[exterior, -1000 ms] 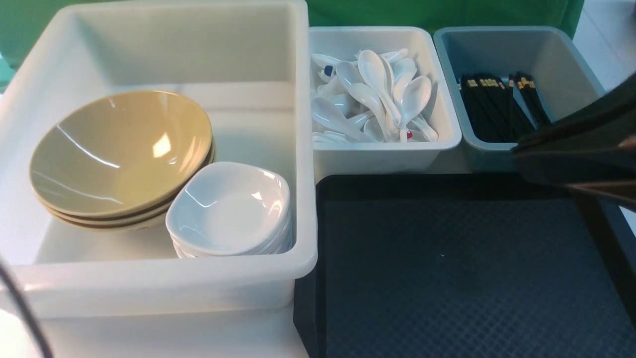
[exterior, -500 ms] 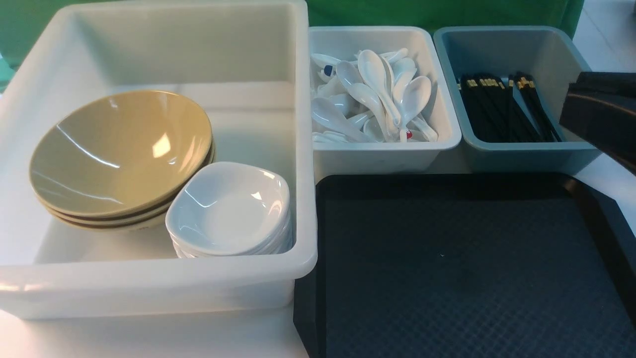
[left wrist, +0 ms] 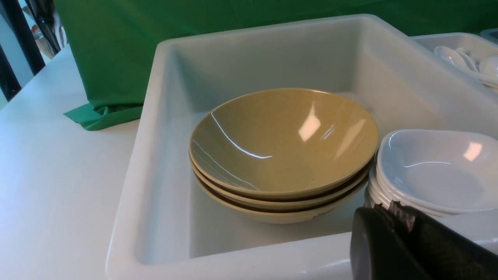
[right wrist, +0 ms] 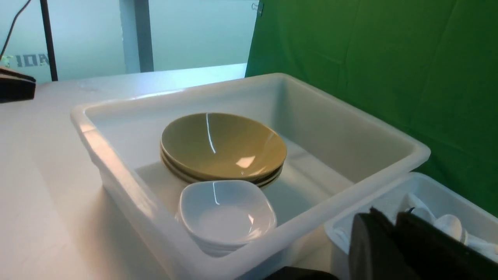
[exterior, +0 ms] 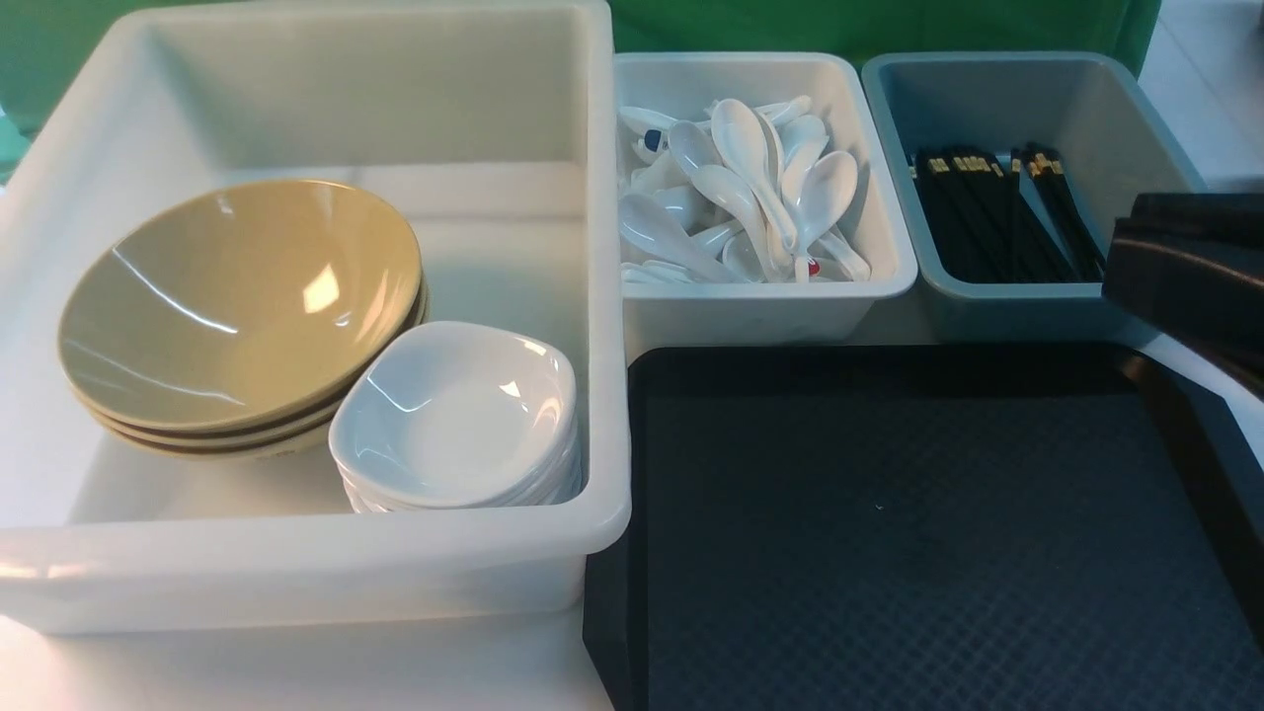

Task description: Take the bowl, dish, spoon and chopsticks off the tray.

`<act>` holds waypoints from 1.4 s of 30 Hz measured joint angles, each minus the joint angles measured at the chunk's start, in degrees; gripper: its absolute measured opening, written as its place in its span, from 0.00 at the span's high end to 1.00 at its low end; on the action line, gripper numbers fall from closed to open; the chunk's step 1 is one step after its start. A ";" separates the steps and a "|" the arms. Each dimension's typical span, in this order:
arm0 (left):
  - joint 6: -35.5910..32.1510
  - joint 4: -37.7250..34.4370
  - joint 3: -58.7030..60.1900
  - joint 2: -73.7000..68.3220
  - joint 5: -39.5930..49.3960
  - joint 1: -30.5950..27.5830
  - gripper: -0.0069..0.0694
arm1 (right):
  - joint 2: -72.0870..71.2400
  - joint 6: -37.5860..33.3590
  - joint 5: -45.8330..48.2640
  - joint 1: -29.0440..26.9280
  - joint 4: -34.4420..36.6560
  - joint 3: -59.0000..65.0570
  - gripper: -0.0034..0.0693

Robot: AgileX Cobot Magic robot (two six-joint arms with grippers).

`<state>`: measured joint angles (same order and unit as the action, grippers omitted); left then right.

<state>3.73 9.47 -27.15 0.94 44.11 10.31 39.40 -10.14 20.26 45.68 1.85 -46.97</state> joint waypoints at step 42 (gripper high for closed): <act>0.00 -0.23 2.85 0.00 -0.18 0.00 0.92 | -40.06 20.61 -2.10 -49.27 -9.04 48.59 0.91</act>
<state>3.73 9.24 -24.29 0.94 43.92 10.31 -0.66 10.47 18.16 -3.60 -7.19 1.62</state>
